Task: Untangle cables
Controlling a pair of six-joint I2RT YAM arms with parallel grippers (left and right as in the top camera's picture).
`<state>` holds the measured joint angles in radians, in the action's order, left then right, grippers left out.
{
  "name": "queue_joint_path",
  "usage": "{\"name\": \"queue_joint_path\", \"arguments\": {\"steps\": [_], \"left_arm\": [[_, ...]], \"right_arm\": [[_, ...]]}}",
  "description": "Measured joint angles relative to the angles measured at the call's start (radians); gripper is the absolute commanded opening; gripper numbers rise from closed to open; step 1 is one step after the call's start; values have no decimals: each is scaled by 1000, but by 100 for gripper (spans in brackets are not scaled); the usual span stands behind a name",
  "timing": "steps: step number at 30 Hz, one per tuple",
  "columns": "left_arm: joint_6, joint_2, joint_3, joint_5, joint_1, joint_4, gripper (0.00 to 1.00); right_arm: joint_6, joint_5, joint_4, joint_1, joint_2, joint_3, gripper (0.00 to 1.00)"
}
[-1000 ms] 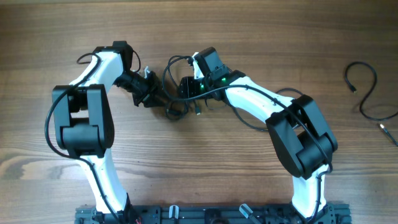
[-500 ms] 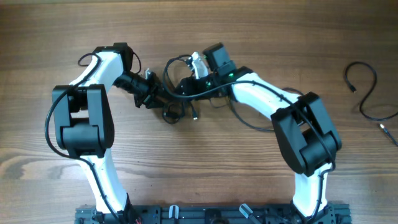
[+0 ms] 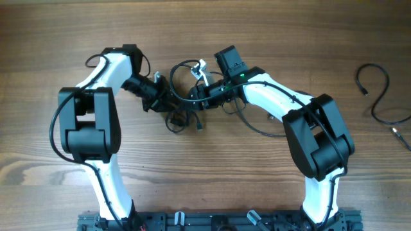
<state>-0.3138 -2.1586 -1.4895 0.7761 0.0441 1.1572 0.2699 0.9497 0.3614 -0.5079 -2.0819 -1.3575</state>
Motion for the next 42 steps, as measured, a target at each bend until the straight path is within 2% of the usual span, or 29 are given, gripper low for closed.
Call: {"name": "queue_joint_path", "arguments": {"steps": [3, 5, 8, 14, 18, 21, 31, 34, 37, 38, 42], "left_arm": [[-5, 0, 0, -2, 17, 13, 23], [-4, 0, 0, -13, 25, 28, 28], [-6, 0, 0, -42, 25, 65, 28], [-7, 0, 0, -77, -29, 166, 30], [-7, 0, 0, -87, -74, 210, 37], [-7, 0, 0, -92, -85, 213, 40], [-35, 0, 0, -97, -66, 118, 42], [-47, 0, 0, -97, -61, 164, 49], [-52, 0, 0, -98, -51, 236, 50], [-52, 0, 0, -98, -45, 247, 50], [-58, 0, 0, -98, -13, 239, 39]], "right_arm": [[-7, 0, 0, 0, 0, 0, 56], [-7, 0, 0, 0, 0, 0, 56], [-7, 0, 0, 0, 0, 0, 56], [-7, 0, -2, 0, 0, 0, 56], [-7, 0, -3, 0, 0, 0, 56], [-7, 0, -3, 0, 0, 0, 56], [-7, 0, -3, 0, 0, 0, 56], [-7, 0, -3, 0, 0, 0, 56], [-7, 0, -3, 0, 0, 0, 56], [-7, 0, -3, 0, 0, 0, 56], [-7, 0, -3, 0, 0, 0, 56]]}}
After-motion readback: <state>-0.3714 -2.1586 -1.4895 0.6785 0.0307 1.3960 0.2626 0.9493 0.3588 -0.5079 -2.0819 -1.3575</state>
